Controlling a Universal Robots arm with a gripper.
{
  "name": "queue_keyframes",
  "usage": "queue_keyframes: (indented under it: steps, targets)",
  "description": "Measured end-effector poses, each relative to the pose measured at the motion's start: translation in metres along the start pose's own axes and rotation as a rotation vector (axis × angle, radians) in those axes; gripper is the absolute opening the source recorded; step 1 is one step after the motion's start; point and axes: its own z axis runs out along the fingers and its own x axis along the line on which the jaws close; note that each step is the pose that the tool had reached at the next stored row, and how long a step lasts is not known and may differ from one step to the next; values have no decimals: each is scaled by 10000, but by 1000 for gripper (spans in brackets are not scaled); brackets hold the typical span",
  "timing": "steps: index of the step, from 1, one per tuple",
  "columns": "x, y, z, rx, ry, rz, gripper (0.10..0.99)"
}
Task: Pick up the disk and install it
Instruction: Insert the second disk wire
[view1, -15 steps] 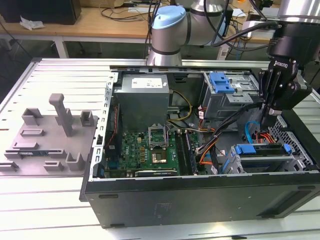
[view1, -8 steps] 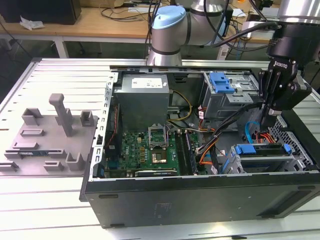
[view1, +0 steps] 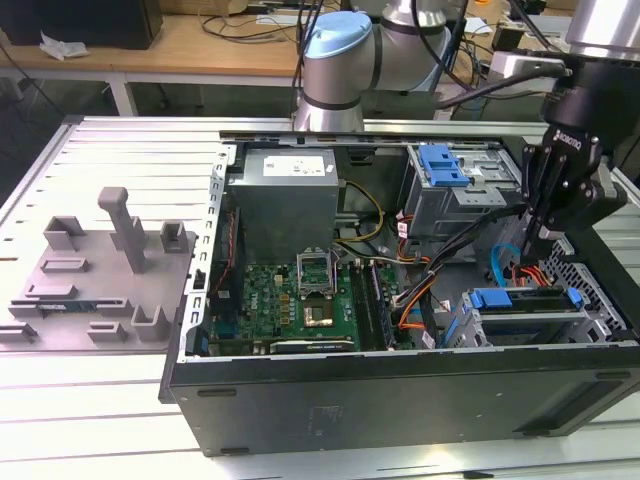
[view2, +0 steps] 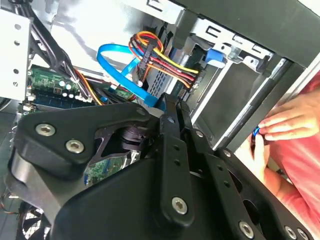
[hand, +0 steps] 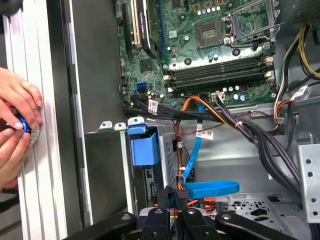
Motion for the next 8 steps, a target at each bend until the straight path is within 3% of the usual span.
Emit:
queue_keyframes:
  steps: [1,3,5,6,7,8]
  targets:
    - [18,-2,6,28,-46,8,161]
    - [79,-10,23,144,-219,39,161]
    - [115,-15,34,228,-459,63,161]
    - [126,-15,37,240,-573,65,161]
    - [144,-14,43,237,-750,64,161]
    - [158,-13,47,228,-843,62,161]
